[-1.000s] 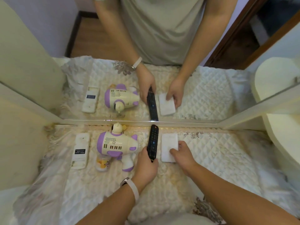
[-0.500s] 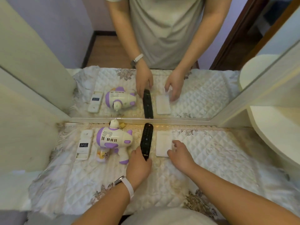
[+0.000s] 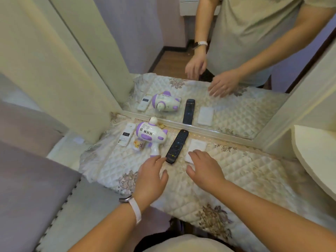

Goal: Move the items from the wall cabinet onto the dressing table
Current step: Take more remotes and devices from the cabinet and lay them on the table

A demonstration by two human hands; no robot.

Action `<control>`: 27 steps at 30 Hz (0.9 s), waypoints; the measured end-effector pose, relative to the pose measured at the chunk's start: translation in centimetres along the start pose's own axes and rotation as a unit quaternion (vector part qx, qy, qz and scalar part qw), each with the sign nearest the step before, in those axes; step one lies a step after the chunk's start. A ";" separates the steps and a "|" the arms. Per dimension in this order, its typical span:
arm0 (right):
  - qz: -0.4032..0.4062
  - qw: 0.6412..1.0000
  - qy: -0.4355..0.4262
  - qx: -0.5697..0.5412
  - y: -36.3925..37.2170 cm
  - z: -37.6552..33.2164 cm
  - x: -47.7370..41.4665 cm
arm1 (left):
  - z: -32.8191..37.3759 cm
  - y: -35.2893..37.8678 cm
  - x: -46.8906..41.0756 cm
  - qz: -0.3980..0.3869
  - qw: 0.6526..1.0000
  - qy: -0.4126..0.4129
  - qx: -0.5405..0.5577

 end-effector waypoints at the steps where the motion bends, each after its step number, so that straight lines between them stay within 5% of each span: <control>1: 0.002 1.000 -0.027 0.010 0.0 -0.6 0.3 | 0.1 -0.7 1.0 0.009 1.000 0.008 -0.024; 14: 0.027 0.944 -0.327 0.032 -0.9 -13.1 7.1 | -0.7 -8.0 13.9 0.077 0.985 -0.049 -0.145; 27: 0.016 0.866 -0.494 0.077 2.5 -30.3 21.9 | -4.3 -16.4 33.8 0.162 0.951 -0.138 -0.223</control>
Point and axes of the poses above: each hand's wrist, its own x-axis away from the middle knuckle, its own y-axis out of the palm, z = x × y, the point moved 7 cm from there along -x, towards the middle knuckle, and after that the axes turned 11 degrees about y, right-handed, at the moved point
